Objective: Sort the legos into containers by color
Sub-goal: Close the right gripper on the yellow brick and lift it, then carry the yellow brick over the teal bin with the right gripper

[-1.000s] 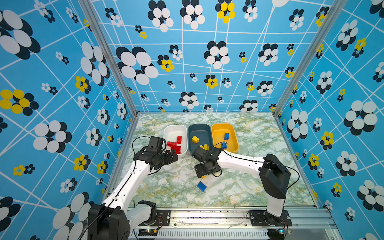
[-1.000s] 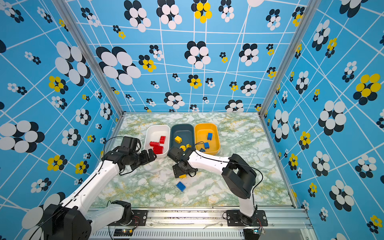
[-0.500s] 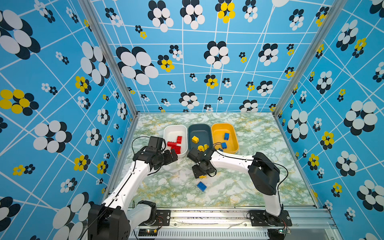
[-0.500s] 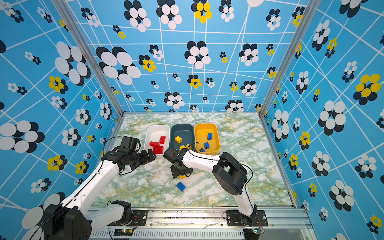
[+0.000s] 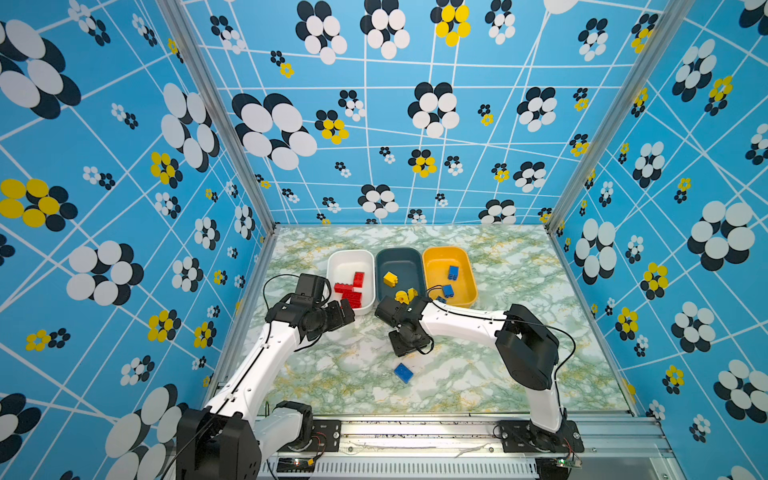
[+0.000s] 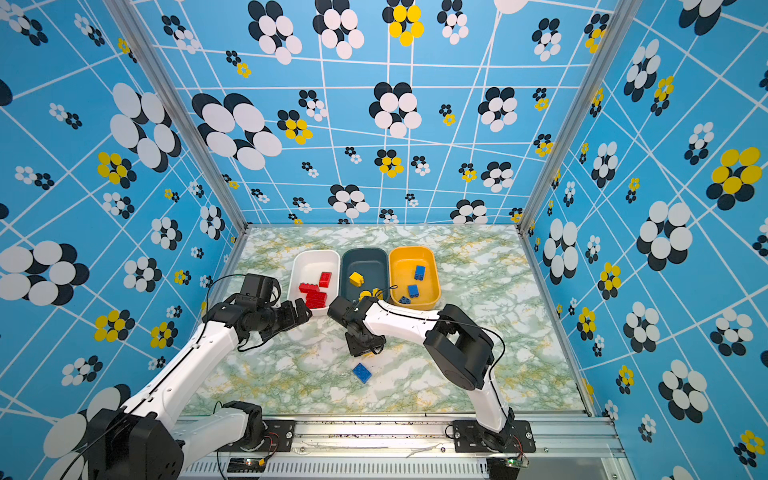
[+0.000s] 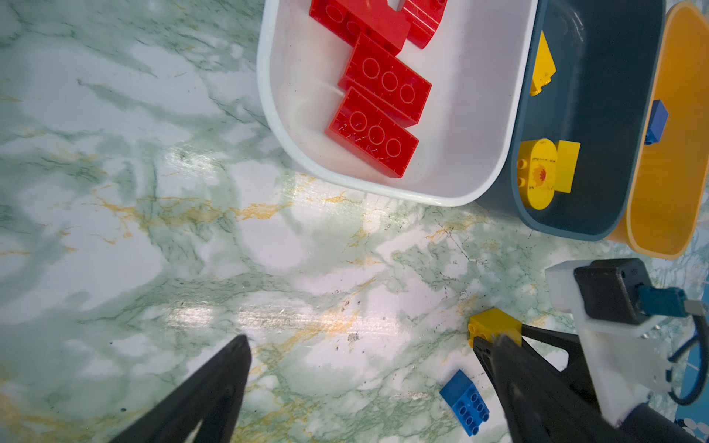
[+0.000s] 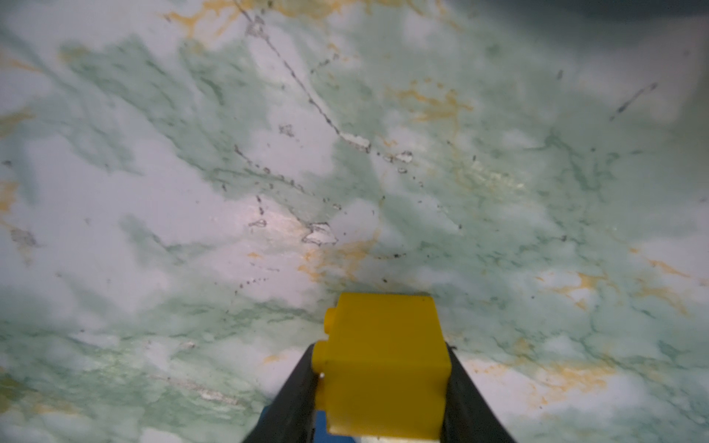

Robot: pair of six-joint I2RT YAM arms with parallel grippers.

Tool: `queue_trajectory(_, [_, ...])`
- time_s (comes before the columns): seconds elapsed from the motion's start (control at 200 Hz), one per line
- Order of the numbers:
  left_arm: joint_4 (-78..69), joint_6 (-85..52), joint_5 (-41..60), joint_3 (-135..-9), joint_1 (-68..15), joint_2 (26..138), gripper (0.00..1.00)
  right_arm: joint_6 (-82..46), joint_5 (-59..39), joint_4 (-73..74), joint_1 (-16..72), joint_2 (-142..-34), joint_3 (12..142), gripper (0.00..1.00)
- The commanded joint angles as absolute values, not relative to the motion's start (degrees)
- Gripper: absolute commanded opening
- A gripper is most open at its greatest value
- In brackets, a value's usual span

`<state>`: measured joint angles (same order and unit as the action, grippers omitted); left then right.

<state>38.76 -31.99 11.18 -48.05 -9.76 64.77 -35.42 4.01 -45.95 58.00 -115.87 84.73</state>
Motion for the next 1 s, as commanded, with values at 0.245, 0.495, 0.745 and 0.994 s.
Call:
queue_trajectory(0.245, [38.8, -32.1, 12.0, -47.5, -9.4, 63.6, 0.99, -34.7, 7.7, -51.3, 56.1, -110.5, 89.8, 0.39])
queue_trajectory(0.495, [38.5, -32.0, 12.3, -47.7, -9.4, 63.6, 0.99, -31.6, 8.8, -52.4, 51.1, -110.1, 96.1, 0.39])
queue_trajectory(0.745, [38.7, -31.9, 12.9, -47.9, -9.4, 63.6, 0.99, -26.6, 9.5, -54.2, 45.7, -114.8, 105.9, 0.4])
queue_trajectory(0.994, [39.5, -31.6, 13.3, -48.1, -9.4, 64.0, 0.99, -22.8, 8.9, -55.0, 41.8, -124.2, 118.8, 0.4])
